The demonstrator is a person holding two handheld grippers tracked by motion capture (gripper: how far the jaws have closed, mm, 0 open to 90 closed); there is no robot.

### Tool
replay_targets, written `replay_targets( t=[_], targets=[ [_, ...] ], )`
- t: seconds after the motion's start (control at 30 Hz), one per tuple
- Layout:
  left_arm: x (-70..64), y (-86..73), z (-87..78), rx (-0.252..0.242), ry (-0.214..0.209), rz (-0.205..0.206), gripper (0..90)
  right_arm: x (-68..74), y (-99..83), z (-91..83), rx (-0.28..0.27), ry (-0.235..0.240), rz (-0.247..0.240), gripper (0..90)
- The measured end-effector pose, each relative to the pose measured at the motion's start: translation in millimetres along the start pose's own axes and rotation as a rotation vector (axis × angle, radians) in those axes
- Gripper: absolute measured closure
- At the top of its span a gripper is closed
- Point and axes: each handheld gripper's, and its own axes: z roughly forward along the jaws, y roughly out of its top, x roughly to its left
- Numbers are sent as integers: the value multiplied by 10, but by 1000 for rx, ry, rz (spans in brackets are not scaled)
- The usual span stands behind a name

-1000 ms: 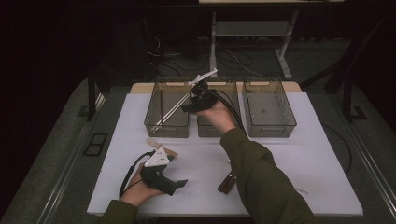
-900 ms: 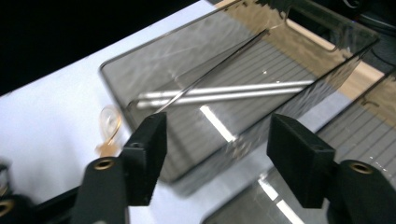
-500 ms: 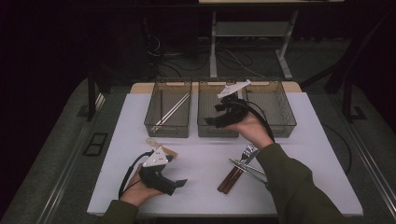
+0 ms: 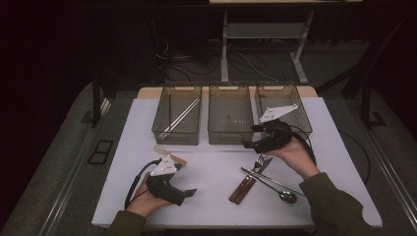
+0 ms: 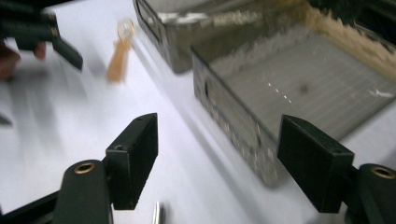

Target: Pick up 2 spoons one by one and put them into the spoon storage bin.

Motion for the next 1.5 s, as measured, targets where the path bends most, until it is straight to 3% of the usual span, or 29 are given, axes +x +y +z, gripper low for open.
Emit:
replay_targets(
  t=[0.27, 0.67, 0.9, 1.2, 1.33, 1.5],
  targets=[
    [6, -3, 1, 2, 4, -3, 0, -36, -494, -159, 47, 31, 40, 434],
    [-1, 0, -3, 2, 3, 2, 0, 5, -1025, -475, 121, 65, 39, 665],
    [-5, 6, -3, -3, 2, -1, 0, 27, -1305, -571, 184, 99, 34, 750],
    [-8, 3, -2, 2, 1, 0, 0, 52, -1487, -570, 247, 106, 10, 791],
    [-6, 2, -1, 4, 1, 2, 0, 86, -1499, -523, 281, 87, -33, 821],
    [-6, 2, 2, 6, 0, 3, 0, 101, -1515, -523, 269, 76, -54, 846]
  ],
)
